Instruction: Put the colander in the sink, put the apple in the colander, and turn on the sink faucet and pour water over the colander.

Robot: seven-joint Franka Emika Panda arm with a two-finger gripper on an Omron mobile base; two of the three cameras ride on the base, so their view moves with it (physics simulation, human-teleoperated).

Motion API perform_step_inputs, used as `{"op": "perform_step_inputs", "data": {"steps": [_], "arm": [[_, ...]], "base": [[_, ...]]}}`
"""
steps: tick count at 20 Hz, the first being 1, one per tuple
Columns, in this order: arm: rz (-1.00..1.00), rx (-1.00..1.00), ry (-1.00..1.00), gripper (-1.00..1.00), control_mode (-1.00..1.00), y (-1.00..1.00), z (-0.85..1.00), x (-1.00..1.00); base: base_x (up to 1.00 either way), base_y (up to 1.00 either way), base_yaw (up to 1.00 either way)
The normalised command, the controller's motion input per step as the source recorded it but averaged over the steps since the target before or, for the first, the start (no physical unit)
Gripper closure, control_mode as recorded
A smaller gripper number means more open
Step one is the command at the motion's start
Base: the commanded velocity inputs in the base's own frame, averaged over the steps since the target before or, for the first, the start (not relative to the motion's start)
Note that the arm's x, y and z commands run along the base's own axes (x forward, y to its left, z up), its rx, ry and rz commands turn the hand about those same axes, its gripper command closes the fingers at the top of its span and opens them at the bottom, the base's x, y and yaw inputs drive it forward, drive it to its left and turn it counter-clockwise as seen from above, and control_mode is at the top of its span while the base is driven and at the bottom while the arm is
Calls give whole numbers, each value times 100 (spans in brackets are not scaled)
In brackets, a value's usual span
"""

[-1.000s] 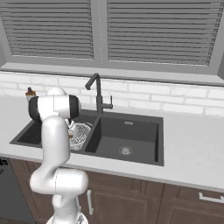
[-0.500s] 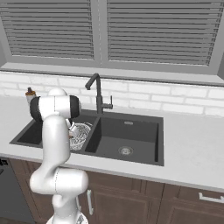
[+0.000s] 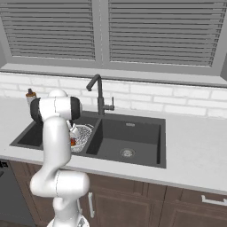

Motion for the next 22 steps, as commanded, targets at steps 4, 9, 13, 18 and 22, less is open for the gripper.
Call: {"op": "perform_step_inputs", "data": {"steps": [4, 9, 13, 18, 22], "arm": [[0, 0, -2, -100, -100, 0, 2, -1], [0, 0, -11, -100, -100, 0, 45, -17], [0, 0, -10, -100, -100, 0, 67, -21], [0, 0, -6, -100, -100, 0, 80, -26], [0, 0, -4, -100, -100, 0, 91, -18]], "base": [[0, 0, 0], [0, 0, 0], [0, 0, 0], [0, 0, 0], [0, 0, 0]]}}
